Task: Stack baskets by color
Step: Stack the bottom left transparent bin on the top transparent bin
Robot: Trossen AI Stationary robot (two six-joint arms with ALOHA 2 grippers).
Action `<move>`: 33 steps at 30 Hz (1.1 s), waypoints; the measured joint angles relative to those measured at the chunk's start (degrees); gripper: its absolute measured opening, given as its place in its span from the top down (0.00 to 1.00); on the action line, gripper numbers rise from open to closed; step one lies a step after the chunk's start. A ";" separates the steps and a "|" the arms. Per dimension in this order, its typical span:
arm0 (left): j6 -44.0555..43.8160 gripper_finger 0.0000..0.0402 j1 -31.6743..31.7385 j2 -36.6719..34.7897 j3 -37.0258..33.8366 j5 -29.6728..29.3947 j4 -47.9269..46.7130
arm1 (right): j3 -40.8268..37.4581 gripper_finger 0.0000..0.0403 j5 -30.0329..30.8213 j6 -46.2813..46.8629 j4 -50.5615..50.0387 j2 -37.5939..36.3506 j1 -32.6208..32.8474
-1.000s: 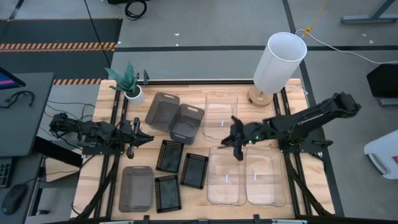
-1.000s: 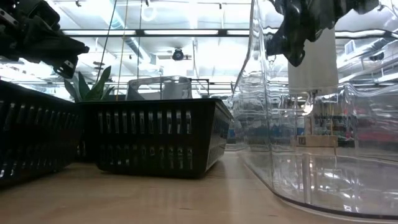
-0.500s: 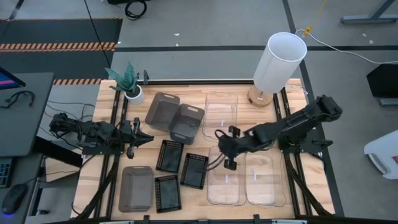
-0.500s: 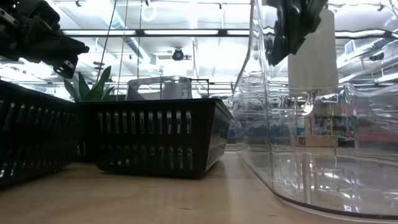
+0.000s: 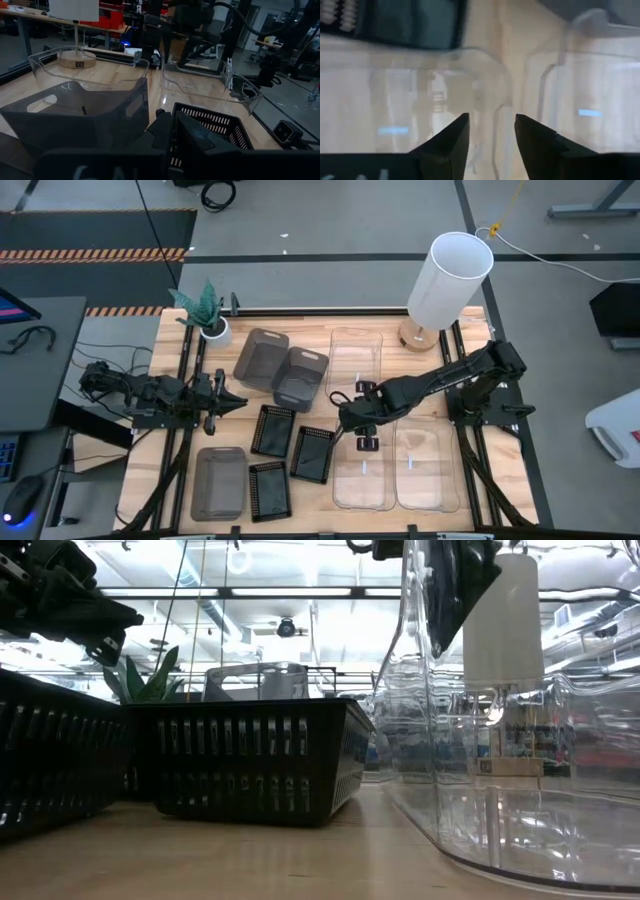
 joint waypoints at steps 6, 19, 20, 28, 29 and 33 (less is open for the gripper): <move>-0.02 0.94 0.02 0.00 0.00 -0.02 0.02 | 0.00 0.60 -0.83 1.01 0.05 0.00 -2.04; 0.00 0.92 0.02 0.00 0.00 -0.02 0.01 | -0.01 0.63 -0.30 2.05 -0.47 0.00 -2.75; 0.00 0.92 0.02 0.00 0.00 -0.02 0.00 | -0.21 0.63 -0.28 2.05 -0.14 -0.02 -2.79; -0.01 0.92 0.02 0.00 0.00 -0.02 0.02 | -4.90 0.63 -0.11 2.31 2.04 -0.07 -2.76; 0.01 0.91 0.02 0.00 0.00 -0.02 0.01 | -5.18 0.63 -0.08 2.39 2.04 -0.07 -2.76; 0.00 0.91 0.00 0.00 0.00 -0.02 0.00 | -7.01 0.63 -0.67 2.51 3.71 -0.07 -2.76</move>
